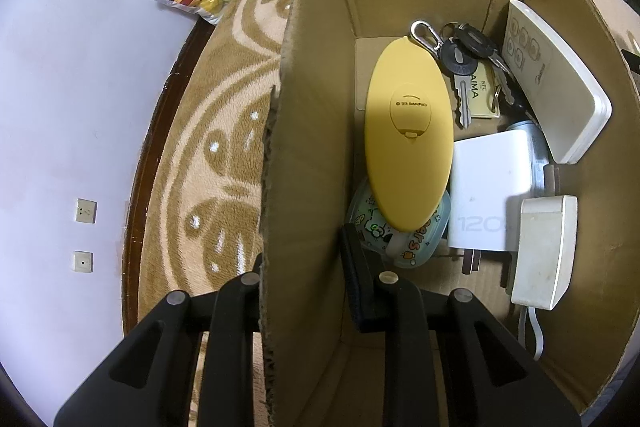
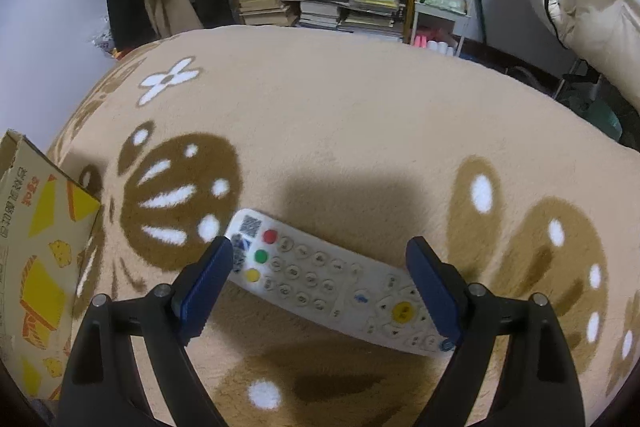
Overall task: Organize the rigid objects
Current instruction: 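Lower the right gripper onto the white JSCN remote and grasp it, then carry the JSCN remote into the box and release it on the yellow card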
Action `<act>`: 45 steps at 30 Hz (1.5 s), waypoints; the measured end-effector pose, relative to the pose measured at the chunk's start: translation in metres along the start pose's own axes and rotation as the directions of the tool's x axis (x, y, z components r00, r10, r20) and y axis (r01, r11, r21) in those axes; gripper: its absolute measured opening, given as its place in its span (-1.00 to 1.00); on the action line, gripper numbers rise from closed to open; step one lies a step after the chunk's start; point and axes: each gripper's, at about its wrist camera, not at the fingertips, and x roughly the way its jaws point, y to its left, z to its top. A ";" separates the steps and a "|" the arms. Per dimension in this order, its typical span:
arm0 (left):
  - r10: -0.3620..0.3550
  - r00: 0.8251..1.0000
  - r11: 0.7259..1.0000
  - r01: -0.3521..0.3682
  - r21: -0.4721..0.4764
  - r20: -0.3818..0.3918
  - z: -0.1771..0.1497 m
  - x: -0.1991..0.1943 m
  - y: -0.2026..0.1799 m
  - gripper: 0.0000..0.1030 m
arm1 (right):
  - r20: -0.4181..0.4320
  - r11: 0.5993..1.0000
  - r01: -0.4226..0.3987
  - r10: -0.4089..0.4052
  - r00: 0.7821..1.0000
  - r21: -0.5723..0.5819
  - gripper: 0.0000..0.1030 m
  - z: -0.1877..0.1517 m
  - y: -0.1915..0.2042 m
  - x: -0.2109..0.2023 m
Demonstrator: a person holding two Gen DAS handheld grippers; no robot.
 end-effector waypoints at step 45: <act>0.000 1.000 1.000 0.000 0.000 -0.002 0.004 0.002 -0.003 -0.56 | -0.061 0.999 0.005 -0.002 0.998 0.046 -0.16 -0.056 0.042 -0.032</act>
